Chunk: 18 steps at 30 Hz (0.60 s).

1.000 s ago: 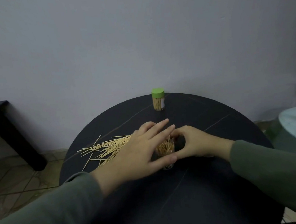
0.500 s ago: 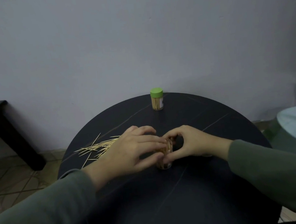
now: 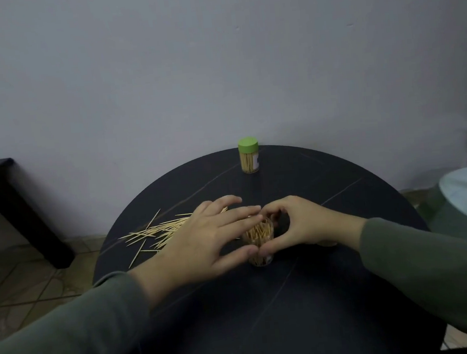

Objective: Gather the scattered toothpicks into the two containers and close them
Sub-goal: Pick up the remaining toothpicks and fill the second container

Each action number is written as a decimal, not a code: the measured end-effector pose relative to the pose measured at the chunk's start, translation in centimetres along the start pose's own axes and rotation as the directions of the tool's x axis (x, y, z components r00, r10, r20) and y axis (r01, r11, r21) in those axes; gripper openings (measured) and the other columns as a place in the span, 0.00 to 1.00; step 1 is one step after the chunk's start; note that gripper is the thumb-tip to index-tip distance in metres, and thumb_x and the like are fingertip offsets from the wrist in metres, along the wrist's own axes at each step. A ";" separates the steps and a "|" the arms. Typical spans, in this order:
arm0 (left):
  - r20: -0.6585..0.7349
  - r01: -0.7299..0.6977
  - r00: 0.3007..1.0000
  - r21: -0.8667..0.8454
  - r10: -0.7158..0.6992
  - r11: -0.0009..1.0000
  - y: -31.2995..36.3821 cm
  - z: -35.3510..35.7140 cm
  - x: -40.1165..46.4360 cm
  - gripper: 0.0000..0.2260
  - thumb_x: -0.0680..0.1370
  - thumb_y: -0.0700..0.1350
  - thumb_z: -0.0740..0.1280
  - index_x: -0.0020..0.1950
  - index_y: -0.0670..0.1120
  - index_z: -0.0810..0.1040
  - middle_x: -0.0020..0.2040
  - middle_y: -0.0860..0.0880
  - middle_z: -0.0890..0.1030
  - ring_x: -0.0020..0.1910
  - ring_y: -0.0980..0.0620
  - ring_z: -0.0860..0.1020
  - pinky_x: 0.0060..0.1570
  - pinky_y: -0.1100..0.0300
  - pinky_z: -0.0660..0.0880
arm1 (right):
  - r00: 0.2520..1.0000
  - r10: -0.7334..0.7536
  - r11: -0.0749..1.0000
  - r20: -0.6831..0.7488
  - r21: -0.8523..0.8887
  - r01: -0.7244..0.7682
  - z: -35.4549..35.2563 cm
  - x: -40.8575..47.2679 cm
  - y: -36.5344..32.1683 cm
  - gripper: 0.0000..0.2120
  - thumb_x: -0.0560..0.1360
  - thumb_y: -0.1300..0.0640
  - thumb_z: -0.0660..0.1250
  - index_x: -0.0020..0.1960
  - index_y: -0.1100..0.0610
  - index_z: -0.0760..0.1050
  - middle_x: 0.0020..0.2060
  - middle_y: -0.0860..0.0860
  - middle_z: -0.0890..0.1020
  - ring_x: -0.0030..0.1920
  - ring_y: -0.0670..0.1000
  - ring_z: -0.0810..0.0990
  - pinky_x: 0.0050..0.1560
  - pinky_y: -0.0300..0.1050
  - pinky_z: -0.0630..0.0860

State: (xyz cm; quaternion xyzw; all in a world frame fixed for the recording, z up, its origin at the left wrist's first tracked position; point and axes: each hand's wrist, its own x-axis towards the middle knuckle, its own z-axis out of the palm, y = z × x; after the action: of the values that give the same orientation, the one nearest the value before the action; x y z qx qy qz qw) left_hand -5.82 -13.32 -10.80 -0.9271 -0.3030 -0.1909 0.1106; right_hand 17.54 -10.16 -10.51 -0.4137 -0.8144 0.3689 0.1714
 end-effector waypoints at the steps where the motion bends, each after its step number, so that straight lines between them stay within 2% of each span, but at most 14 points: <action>1: 0.005 0.007 1.000 -0.007 -0.007 1.000 0.2 0.0 0.1 0.23 0.81 0.59 0.57 0.71 0.50 0.73 0.71 0.54 0.72 0.70 0.49 0.67 0.61 0.51 0.71 | 1.000 -0.002 1.000 0.001 0.009 0.002 0.0 0.0 0.0 0.21 0.65 0.48 0.79 0.56 0.48 0.79 0.49 0.42 0.83 0.51 0.39 0.80 0.50 0.39 0.77; 4: 0.046 -0.025 0.999 0.027 0.024 0.999 0.5 0.1 0.3 0.22 0.81 0.61 0.56 0.70 0.51 0.74 0.72 0.53 0.71 0.71 0.47 0.66 0.60 0.50 0.71 | 1.000 -0.007 1.000 0.012 0.028 0.007 0.0 0.0 0.1 0.22 0.65 0.48 0.79 0.58 0.49 0.79 0.52 0.44 0.83 0.54 0.41 0.80 0.55 0.43 0.79; 9: 0.065 -0.019 0.998 0.005 0.019 1.000 0.4 0.1 0.3 0.23 0.81 0.61 0.54 0.71 0.52 0.73 0.73 0.53 0.70 0.72 0.48 0.65 0.61 0.49 0.70 | 0.999 -0.006 1.000 0.039 0.002 0.006 -0.1 0.1 0.0 0.24 0.64 0.46 0.79 0.57 0.44 0.76 0.52 0.39 0.81 0.54 0.38 0.79 0.53 0.39 0.78; 11: 0.036 0.052 0.998 -0.060 -0.050 0.997 0.1 -0.3 0.1 0.24 0.81 0.61 0.53 0.72 0.52 0.70 0.72 0.54 0.70 0.71 0.50 0.65 0.63 0.49 0.70 | 0.999 -0.011 0.996 0.048 -0.083 0.015 -0.4 0.4 -0.2 0.30 0.61 0.39 0.78 0.60 0.43 0.75 0.53 0.39 0.80 0.55 0.40 0.78 0.54 0.42 0.77; 13: 0.000 0.132 0.991 -0.095 -0.133 0.987 -0.5 -0.7 -0.1 0.24 0.81 0.61 0.52 0.72 0.52 0.70 0.69 0.55 0.73 0.68 0.51 0.68 0.61 0.48 0.70 | 0.999 -0.027 0.993 0.048 -0.111 0.032 -0.8 0.6 -0.9 0.32 0.62 0.32 0.72 0.63 0.41 0.72 0.54 0.39 0.78 0.55 0.40 0.76 0.56 0.40 0.76; 16: -0.013 0.323 0.946 -0.059 -0.324 0.945 -1.9 -1.3 -0.5 0.25 0.81 0.62 0.49 0.70 0.52 0.72 0.62 0.54 0.77 0.62 0.53 0.70 0.58 0.49 0.71 | 0.998 -0.059 0.996 -0.022 -0.061 0.057 -1.3 1.2 -3.1 0.25 0.73 0.32 0.62 0.65 0.41 0.70 0.55 0.38 0.77 0.56 0.37 0.75 0.55 0.38 0.73; 17: 0.001 0.411 0.912 -0.034 -0.411 0.911 -2.5 -1.5 -0.8 0.25 0.80 0.62 0.49 0.70 0.52 0.72 0.61 0.53 0.77 0.60 0.53 0.71 0.58 0.50 0.71 | 0.995 -0.077 0.989 -0.069 -0.134 0.067 -1.2 1.7 -4.0 0.23 0.74 0.33 0.60 0.65 0.42 0.72 0.55 0.39 0.77 0.56 0.37 0.75 0.57 0.40 0.73; 18: 0.023 0.497 0.868 -0.007 -0.496 0.868 -3.5 -1.5 -1.2 0.24 0.80 0.61 0.50 0.69 0.52 0.73 0.60 0.53 0.77 0.60 0.53 0.71 0.58 0.51 0.71 | 0.987 -0.116 0.954 -0.113 -0.289 0.079 -1.0 2.1 -5.0 0.22 0.75 0.34 0.61 0.64 0.43 0.73 0.56 0.39 0.77 0.57 0.38 0.74 0.59 0.44 0.73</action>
State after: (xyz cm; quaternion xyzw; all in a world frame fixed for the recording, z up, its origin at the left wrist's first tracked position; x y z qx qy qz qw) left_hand -9.23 -11.67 -9.67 -0.8208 -0.5309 -0.2052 0.0488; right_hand 14.11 -9.90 -6.20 -0.4164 -0.8656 0.2119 0.1803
